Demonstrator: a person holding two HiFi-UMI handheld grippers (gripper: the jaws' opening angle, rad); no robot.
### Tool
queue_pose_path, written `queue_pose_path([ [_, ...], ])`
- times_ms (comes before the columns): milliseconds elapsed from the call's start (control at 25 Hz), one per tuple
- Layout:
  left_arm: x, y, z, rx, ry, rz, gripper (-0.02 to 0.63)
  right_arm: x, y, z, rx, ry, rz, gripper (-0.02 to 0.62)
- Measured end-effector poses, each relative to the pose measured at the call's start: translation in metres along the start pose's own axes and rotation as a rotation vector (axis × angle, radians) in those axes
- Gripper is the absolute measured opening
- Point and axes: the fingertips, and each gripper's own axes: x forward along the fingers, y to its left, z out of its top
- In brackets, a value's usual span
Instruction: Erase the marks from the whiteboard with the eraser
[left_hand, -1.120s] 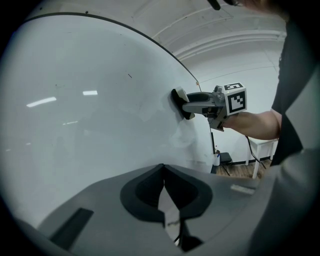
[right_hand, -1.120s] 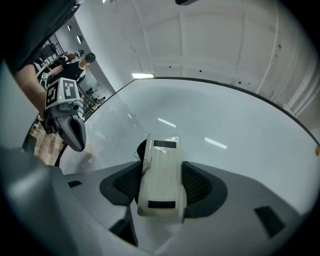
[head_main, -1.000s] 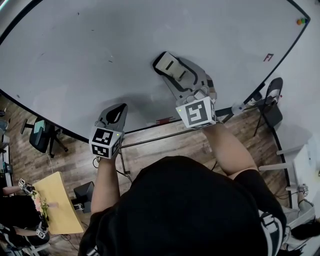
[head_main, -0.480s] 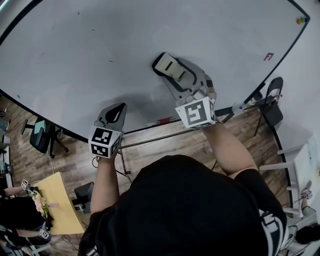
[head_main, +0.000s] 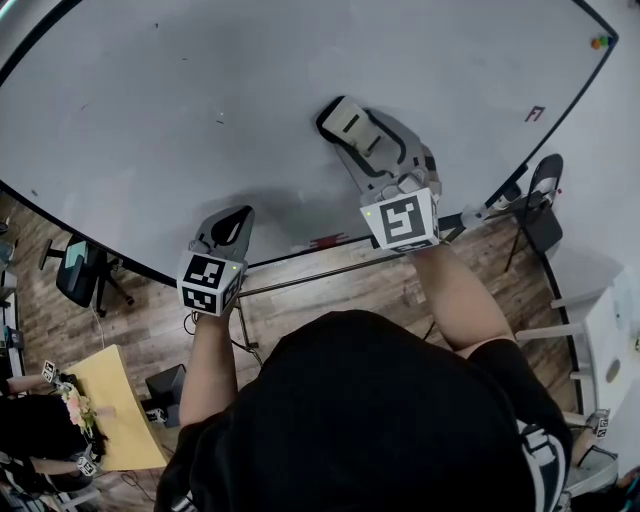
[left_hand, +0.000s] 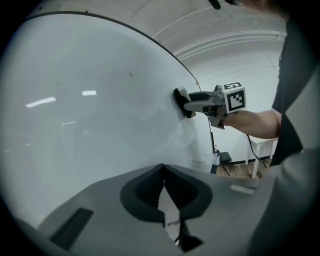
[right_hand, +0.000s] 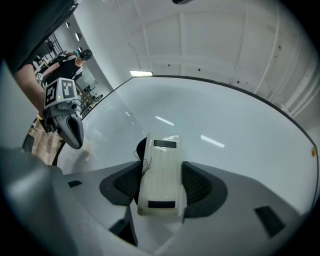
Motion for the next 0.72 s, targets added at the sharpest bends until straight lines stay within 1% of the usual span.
queue_pose_path([
  [160, 0.002, -0.002, 0.000, -0.002, 0.000, -0.008, 0.011, -0.006, -0.023, -0.003, 0.004, 0.025, -0.038, 0.245],
  [400, 0.008, -0.008, 0.002, 0.008, -0.005, -0.018, 0.011, -0.016, -0.062, -0.012, 0.040, 0.026, -0.102, 0.245],
  [600, 0.013, -0.017, 0.004, 0.000, -0.015, -0.038, 0.011, -0.031, -0.101, -0.027, 0.090, 0.044, -0.161, 0.245],
  [720, 0.014, -0.021, 0.004, 0.005, 0.007, -0.034, 0.011, -0.040, -0.121, -0.034, 0.128, 0.048, -0.193, 0.245],
])
